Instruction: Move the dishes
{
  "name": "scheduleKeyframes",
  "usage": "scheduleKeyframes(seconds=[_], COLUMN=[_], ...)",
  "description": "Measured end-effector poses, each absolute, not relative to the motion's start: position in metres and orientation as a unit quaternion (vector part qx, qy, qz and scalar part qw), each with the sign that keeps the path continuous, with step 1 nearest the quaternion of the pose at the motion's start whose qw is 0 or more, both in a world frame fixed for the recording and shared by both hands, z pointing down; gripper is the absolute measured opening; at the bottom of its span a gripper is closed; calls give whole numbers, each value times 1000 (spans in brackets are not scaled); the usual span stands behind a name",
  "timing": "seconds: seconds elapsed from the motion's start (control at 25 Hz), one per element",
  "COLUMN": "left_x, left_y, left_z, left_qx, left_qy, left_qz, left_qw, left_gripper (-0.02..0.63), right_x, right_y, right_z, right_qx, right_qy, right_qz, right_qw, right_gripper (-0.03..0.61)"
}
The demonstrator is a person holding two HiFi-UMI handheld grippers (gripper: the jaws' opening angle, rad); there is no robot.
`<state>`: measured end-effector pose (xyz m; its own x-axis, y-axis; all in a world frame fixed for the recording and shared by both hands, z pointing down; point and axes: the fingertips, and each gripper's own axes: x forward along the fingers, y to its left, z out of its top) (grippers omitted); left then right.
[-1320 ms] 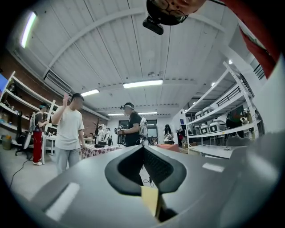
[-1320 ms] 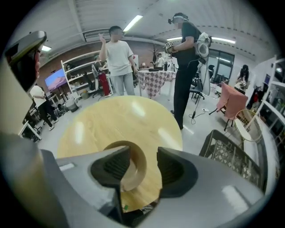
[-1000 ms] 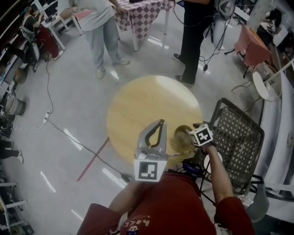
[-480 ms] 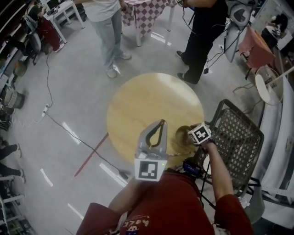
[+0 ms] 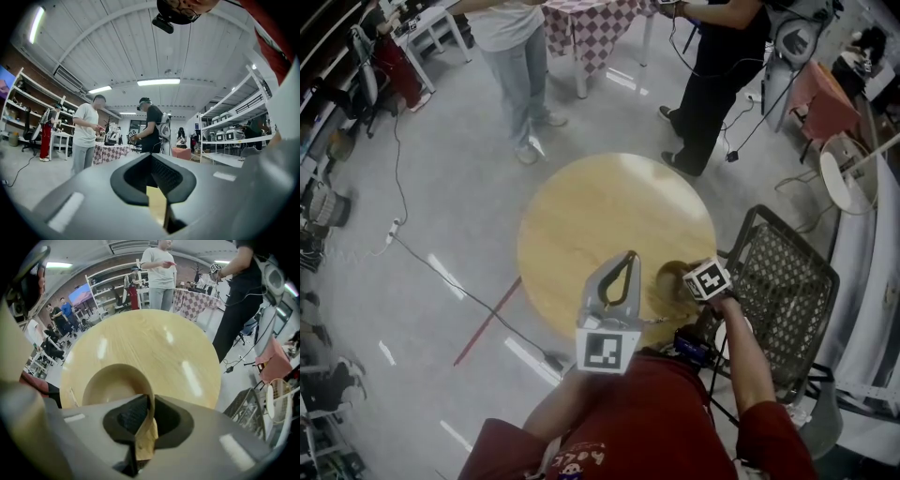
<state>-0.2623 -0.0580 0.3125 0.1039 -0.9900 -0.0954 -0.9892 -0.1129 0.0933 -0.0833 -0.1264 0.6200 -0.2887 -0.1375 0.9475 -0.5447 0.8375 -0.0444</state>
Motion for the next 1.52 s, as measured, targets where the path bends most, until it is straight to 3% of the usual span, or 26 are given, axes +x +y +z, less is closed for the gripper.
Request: scheduleKeyframes(seconds=[0.8, 1.52], left_x=[-240, -156], left_y=[-64, -70], left_z=[304, 289], left_qx=[754, 804], left_qy=[-652, -592], left_qz=[-71, -58], left_qw=[-6, -20], left_gripper=[6, 6], right_x=[-71, -9], right_y=[-124, -121], right_z=[600, 545], right_qx=[266, 379], right_qy=[-793, -766], right_qz=[255, 306], right_qw=[485, 419], right_gripper=[11, 11])
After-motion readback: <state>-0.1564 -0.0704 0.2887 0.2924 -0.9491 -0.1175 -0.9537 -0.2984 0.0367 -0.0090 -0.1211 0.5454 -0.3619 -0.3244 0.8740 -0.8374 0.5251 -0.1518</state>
